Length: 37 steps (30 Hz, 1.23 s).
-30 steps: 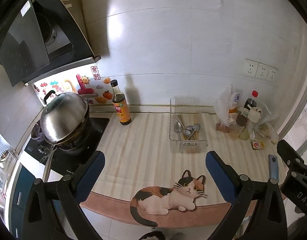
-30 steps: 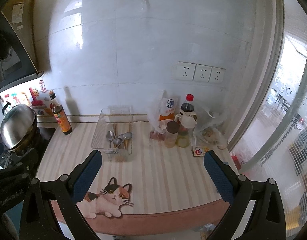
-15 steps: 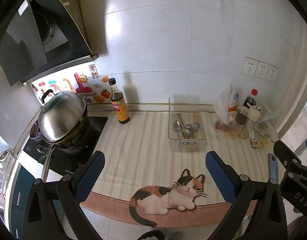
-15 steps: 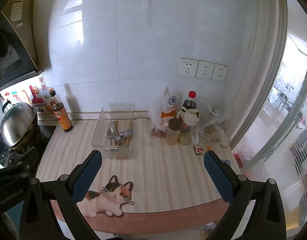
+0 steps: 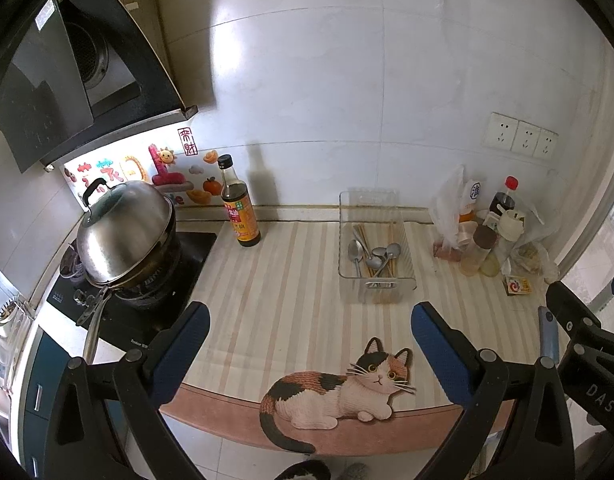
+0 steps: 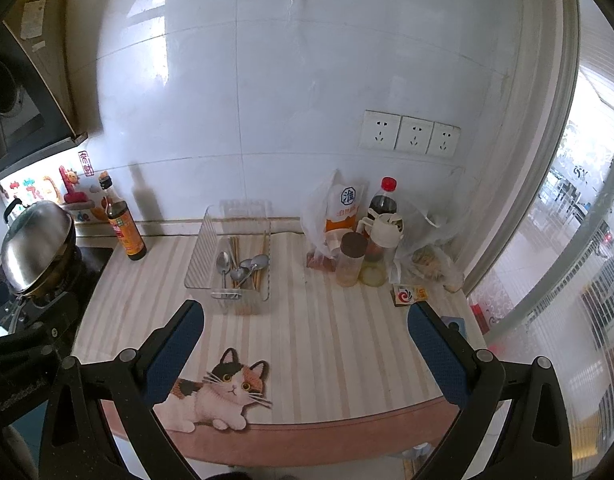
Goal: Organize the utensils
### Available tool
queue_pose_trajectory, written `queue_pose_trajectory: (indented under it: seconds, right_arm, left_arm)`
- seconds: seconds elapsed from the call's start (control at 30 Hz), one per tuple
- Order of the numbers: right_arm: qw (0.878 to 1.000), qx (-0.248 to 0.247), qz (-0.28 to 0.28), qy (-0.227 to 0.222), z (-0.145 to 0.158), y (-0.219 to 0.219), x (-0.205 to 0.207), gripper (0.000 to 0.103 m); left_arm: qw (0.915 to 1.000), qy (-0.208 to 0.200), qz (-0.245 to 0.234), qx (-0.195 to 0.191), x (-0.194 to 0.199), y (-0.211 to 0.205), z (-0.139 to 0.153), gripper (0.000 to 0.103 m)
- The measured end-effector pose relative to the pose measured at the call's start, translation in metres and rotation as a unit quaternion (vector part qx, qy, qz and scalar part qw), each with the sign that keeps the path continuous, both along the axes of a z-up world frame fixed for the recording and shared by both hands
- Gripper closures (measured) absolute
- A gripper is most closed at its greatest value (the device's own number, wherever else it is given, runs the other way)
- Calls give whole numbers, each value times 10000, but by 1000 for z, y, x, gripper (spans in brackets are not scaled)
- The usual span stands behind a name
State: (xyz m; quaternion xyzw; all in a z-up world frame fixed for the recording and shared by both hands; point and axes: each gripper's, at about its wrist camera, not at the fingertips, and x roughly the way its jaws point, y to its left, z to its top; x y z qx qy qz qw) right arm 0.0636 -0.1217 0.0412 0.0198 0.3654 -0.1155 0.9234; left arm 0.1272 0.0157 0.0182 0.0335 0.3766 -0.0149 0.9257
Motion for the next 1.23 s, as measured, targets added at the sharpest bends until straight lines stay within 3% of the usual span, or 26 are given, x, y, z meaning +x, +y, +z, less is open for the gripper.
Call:
queue_pose_trajectory:
  seconds: [1.23]
  right_arm:
    - [10000,-47,52,70,-10,3,7,0]
  left_arm:
    - [10000,43,-45,-36,5,3,-6,0]
